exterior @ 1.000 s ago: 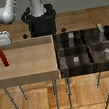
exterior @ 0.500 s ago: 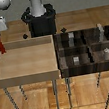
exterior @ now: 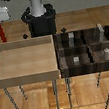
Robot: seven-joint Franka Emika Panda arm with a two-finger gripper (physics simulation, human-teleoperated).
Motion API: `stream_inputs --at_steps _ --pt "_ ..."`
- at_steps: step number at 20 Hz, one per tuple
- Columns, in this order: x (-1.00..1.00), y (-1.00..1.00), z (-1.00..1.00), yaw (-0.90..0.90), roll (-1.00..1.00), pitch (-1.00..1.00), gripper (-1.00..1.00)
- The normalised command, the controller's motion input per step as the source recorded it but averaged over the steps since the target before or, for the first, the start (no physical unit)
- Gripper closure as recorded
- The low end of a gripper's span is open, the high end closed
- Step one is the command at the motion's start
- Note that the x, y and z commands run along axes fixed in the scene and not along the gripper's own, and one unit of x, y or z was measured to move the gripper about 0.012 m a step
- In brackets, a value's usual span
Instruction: Place the box of cereal into the appropriate compartment.
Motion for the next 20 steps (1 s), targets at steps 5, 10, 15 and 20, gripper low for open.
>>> stream_inputs --at_steps 5,10,15,20 --pt "0.0 0.8 0.0 0.0 0.0 0.0 1.0" --pt "0.0 1.0 0.0 0.0 0.0 0.0 1.0" --pt "0.0 1.0 0.0 0.0 0.0 0.0 1.0" --pt "0.0 1.0 0.0 0.0 0.0 0.0 1.0"
